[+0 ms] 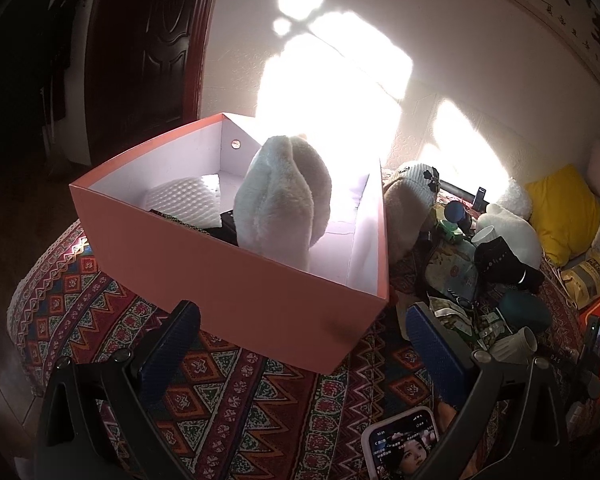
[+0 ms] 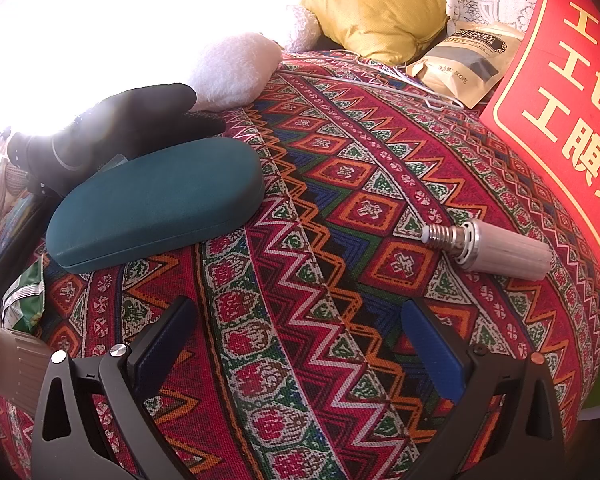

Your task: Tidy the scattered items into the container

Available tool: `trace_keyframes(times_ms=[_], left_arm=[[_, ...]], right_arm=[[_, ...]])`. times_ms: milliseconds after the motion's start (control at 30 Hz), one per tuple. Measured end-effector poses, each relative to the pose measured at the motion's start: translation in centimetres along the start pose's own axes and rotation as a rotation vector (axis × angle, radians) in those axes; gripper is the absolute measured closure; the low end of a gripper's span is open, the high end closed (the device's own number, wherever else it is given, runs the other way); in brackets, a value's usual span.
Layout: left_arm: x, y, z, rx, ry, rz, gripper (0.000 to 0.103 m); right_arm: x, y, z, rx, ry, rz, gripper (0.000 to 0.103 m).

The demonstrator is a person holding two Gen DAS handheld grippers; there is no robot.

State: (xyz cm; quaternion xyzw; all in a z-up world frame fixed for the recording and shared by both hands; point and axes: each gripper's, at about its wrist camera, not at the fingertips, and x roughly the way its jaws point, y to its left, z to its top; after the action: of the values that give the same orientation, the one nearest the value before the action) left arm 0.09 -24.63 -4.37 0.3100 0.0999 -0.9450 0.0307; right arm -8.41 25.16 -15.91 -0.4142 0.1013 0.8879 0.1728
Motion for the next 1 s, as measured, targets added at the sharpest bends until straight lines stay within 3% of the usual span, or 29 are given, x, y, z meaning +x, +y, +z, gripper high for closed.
trace_keyframes(times_ms=[167, 467, 600, 767, 867, 933, 967, 1000], left_arm=[[0.6, -6.6, -1.6, 0.185, 0.026, -0.099, 0.000], [4.0, -20.7, -5.6, 0.433, 0.177, -0.312, 0.000], [6.0, -25.2, -7.4, 0.522, 0.202, -0.310, 0.000], [8.4, -28.8, -8.4, 0.564, 0.215, -0.330, 0.003], [10.6, -30.5, -9.2, 0.592, 0.241, -0.296, 0.013], [12.3, -31.1, -9.8, 0.598, 0.267, -0.259, 0.031], [12.8, -31.1, -10.0, 0.592, 0.282, -0.256, 0.046], [13.1, -30.9, -9.9, 0.576, 0.288, -0.266, 0.046]], right_arm=[[0.0, 0.0, 0.0, 0.000, 0.000, 0.000, 0.000], [0.0, 0.0, 0.0, -0.001, 0.000, 0.001, 0.000], [0.0, 0.0, 0.0, -0.002, 0.000, 0.002, 0.000], [0.2, 0.3, 0.3, -0.024, 0.018, -0.010, 0.001], [0.4, 0.2, 0.5, -0.032, 0.025, -0.004, 0.001], [0.5, 0.1, 0.7, -0.020, 0.045, 0.005, 0.001], [0.5, -0.3, 1.1, -0.006, 0.070, 0.032, 0.001], [0.5, -0.8, 1.6, 0.002, 0.110, 0.072, 0.001]])
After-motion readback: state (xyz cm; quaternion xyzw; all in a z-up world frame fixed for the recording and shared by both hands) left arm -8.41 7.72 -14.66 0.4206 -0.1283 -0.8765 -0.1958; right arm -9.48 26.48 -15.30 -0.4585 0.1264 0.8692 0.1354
